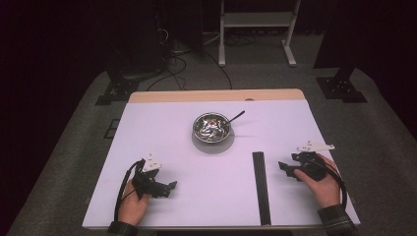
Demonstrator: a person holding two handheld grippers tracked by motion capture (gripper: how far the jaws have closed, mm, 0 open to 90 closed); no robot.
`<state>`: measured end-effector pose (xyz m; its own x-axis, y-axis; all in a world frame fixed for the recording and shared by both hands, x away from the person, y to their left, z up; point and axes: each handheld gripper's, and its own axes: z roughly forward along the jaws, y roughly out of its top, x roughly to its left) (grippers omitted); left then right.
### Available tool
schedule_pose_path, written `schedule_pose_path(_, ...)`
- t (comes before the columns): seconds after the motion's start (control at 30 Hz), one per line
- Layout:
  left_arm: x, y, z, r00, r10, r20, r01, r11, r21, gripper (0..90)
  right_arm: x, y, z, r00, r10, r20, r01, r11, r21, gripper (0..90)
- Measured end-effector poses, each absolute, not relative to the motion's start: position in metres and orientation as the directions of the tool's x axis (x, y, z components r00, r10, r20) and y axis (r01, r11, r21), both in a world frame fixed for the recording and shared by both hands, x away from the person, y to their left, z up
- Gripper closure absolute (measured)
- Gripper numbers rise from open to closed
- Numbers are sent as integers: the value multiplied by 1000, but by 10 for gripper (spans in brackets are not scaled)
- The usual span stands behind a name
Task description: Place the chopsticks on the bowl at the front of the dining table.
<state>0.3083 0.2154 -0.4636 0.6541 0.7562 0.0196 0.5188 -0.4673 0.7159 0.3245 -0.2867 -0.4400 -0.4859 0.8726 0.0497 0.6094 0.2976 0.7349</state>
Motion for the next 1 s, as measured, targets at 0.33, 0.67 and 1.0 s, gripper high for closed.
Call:
schedule_pose_path(0.33,308,215,-464,654,756,19,519,-466,716,0,336,-282,-436,-503,863,55,606,307,734,348)
schedule_pose_path(0.67,308,215,-464,654,756,18,519,-466,716,0,346,-272,-439,-511,858,50,610,322,724,331)
schedule_pose_path(1.0,308,215,-464,654,756,18,519,-467,716,0,355,-258,-442,-532,846,49,606,340,719,329)
